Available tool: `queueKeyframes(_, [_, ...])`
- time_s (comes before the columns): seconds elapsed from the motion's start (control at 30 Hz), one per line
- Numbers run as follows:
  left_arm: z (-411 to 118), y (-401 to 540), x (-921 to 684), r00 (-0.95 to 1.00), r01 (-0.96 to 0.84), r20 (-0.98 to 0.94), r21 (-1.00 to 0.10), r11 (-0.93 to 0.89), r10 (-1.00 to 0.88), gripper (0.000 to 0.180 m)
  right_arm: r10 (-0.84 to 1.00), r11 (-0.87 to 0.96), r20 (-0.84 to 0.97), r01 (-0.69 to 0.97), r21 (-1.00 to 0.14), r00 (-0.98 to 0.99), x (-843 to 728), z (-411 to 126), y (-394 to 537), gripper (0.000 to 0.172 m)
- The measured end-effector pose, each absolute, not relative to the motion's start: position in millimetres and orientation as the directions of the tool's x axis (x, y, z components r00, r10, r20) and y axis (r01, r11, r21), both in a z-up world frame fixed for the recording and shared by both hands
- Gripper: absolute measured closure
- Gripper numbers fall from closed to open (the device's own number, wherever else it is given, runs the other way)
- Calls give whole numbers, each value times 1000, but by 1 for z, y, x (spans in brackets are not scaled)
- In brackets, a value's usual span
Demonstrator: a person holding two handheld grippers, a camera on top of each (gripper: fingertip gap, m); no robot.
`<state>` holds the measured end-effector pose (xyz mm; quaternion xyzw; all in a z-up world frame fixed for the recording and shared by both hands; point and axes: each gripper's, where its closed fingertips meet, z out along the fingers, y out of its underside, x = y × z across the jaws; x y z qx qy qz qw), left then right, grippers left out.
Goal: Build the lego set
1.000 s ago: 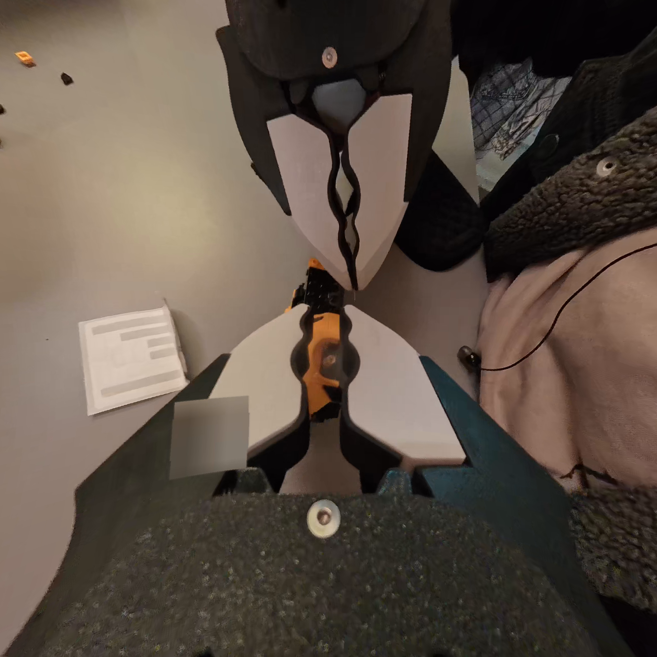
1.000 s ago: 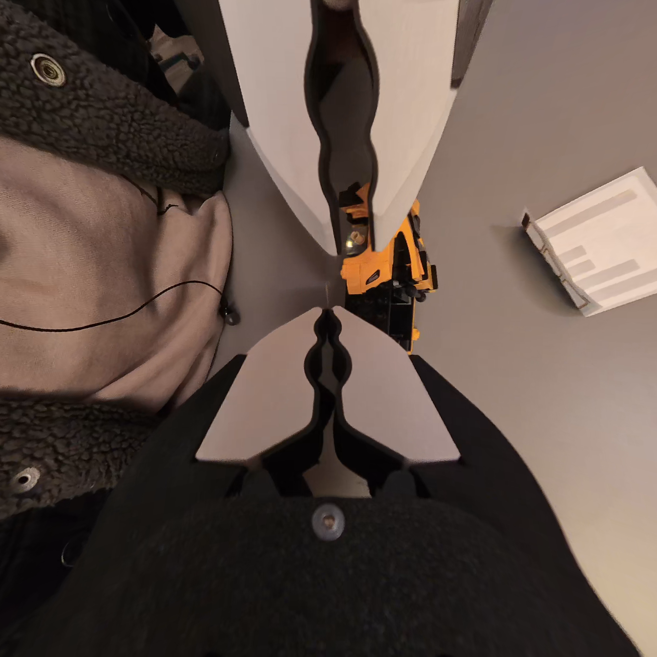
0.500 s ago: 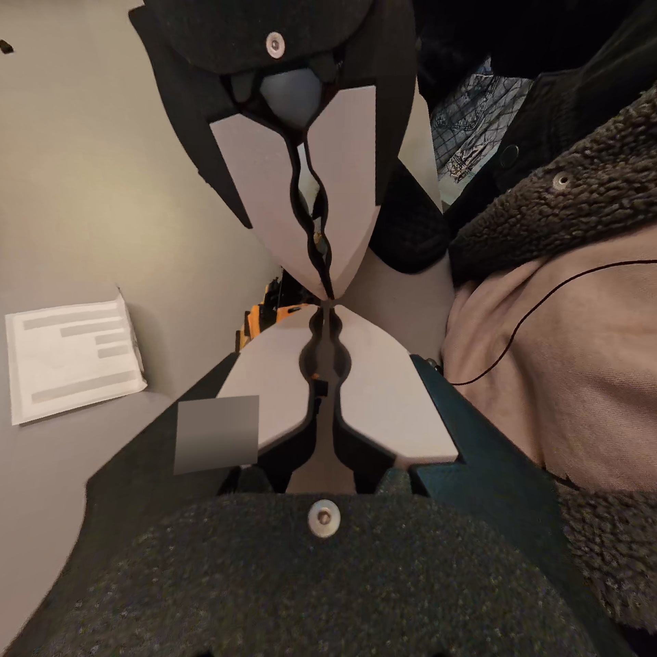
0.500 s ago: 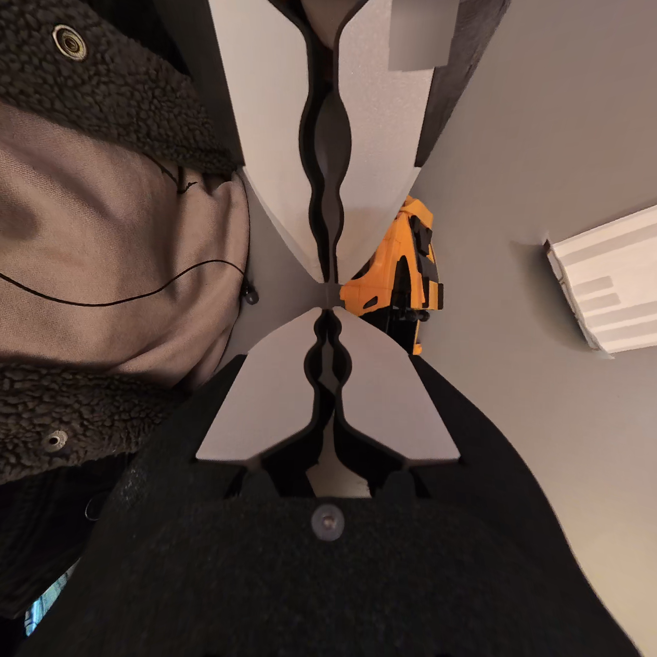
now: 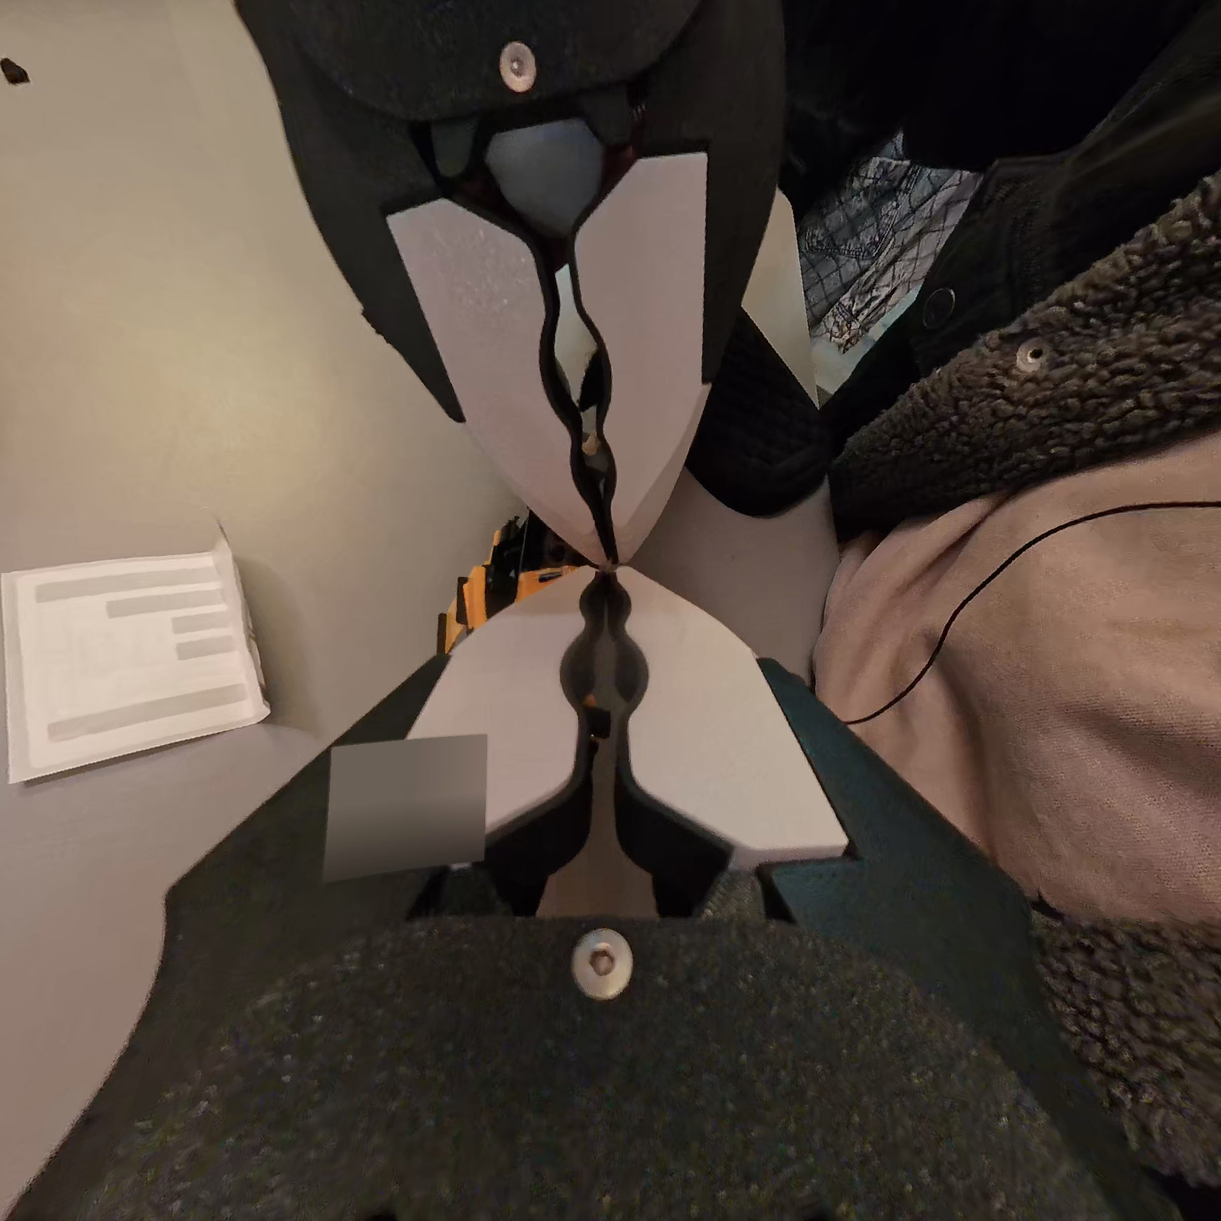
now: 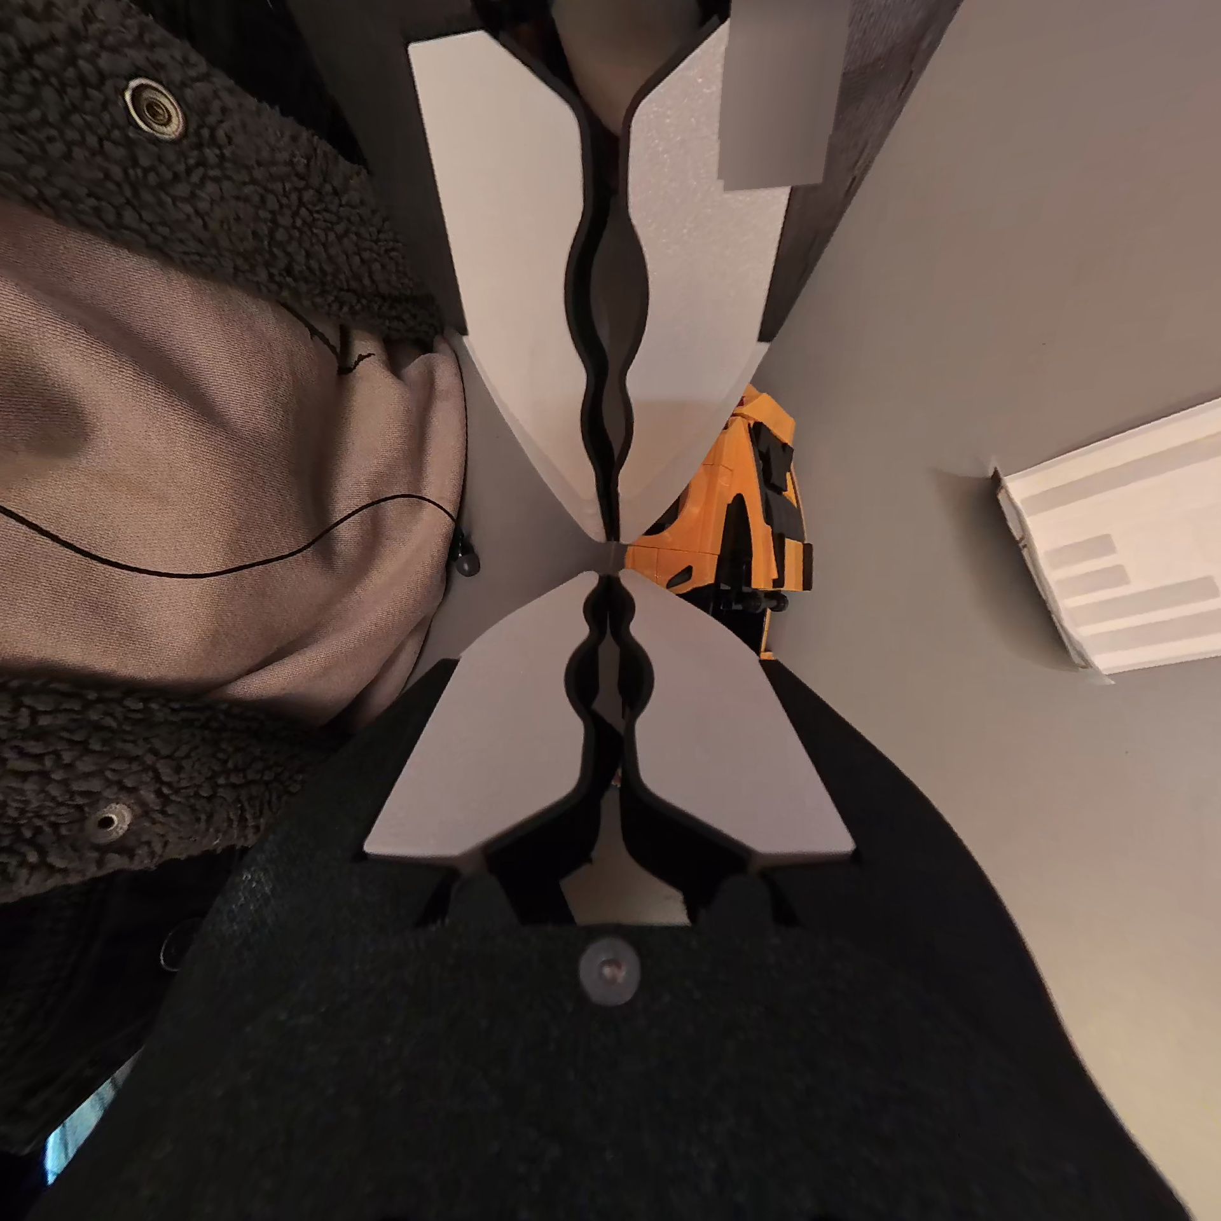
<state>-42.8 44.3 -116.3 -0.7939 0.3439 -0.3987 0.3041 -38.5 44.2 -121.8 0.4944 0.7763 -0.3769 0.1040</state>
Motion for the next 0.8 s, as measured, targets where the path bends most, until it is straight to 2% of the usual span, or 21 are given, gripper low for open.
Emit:
queueKeyframes(0.13, [-106,49,-45,432,-183,514,-754,-630,-741,180,708,181,-510,824,-537,-488,-44,-115,49,172])
queueKeyframes(0.33, [-85,52,-55,341,54,650,-735,-676,-679,180,746,-40,-462,660,-750,-480,-51,-92,59,167])
queueKeyframes(0.37, [-84,53,-57,324,85,668,-726,-683,-670,180,743,-72,-460,624,-778,-487,-50,-89,58,145])
queueKeyframes(0.4, [-82,53,-58,307,111,686,-714,-691,-660,180,740,-112,-465,593,-797,-485,-48,-85,57,143])
queueKeyframes(0.53, [-77,56,-61,223,213,768,-639,-739,-600,180,783,-277,-469,447,-851,-408,-51,-74,61,154])
queueKeyframes(0.67, [-77,61,-63,180,272,823,-568,-777,-538,180,768,-435,-555,374,-819,-321,-53,-73,65,161])
queueKeyframes(0.73, [-78,62,-63,156,294,848,-530,-795,-507,180,792,-436,-535,341,-833,-293,-54,-74,69,164])
queueKeyframes(0.8, [-77,62,-63,124,310,872,-487,-816,-474,180,878,-313,-398,309,-898,-266,-54,-78,72,164])
